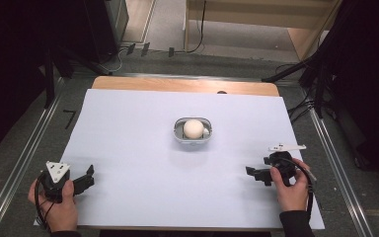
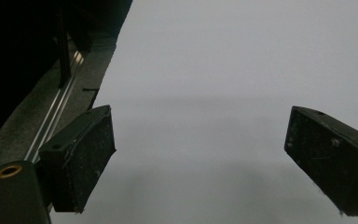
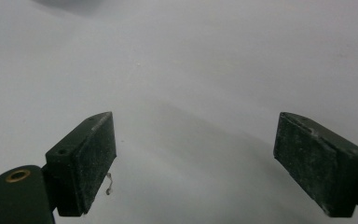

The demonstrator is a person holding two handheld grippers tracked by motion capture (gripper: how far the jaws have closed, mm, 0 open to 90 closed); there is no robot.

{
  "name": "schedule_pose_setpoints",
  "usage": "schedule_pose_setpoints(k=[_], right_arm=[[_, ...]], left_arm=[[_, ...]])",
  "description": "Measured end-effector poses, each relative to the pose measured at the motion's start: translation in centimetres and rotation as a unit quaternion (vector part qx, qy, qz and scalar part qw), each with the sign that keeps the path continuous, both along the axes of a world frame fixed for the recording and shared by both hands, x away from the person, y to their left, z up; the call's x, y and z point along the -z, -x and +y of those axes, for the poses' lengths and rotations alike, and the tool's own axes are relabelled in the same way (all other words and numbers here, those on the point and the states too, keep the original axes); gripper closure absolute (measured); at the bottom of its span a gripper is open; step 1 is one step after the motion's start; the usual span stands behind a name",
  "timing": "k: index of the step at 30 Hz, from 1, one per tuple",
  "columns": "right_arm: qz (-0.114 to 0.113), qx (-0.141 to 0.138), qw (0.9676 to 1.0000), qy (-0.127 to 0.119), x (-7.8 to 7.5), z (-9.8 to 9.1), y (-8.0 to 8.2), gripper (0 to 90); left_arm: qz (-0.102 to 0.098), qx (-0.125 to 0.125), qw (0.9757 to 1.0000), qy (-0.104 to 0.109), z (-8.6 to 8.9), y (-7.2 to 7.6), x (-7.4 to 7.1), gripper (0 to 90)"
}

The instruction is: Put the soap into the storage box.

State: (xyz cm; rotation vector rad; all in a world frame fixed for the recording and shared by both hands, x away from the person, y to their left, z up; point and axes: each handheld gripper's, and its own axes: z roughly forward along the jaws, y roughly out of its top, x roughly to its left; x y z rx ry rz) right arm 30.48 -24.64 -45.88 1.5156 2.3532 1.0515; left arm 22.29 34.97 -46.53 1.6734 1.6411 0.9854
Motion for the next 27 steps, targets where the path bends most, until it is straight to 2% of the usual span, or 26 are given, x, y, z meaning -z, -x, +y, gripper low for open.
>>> schedule_pose_setpoints(k=[14, 16, 18, 27], right_arm=[[-0.003, 0.031, 0.9995, -0.005, 1.2, -4.2, 2.2, 13.5], [-0.006, 0.039, 0.9992, -0.007, 1.3, -4.8, 2.5, 13.6], [-0.019, 0.041, 0.9990, -0.007, 1.4, -5.4, 2.9, 13.6], [-0.033, 0.060, 0.9976, -0.014, 1.8, -7.4, 4.1, 13.4]], left_arm=[[0.000, 0.001, 1.0000, -0.003, -0.1, 0.0, 0.0, 9.1], [0.000, 0.001, 1.0000, -0.004, -0.1, 0.0, 0.0, 9.1], [0.000, 0.002, 1.0000, -0.004, -0.1, 0.0, 0.0, 9.1], [-0.002, 0.001, 1.0000, -0.004, -0.1, 0.1, 0.0, 9.1]])
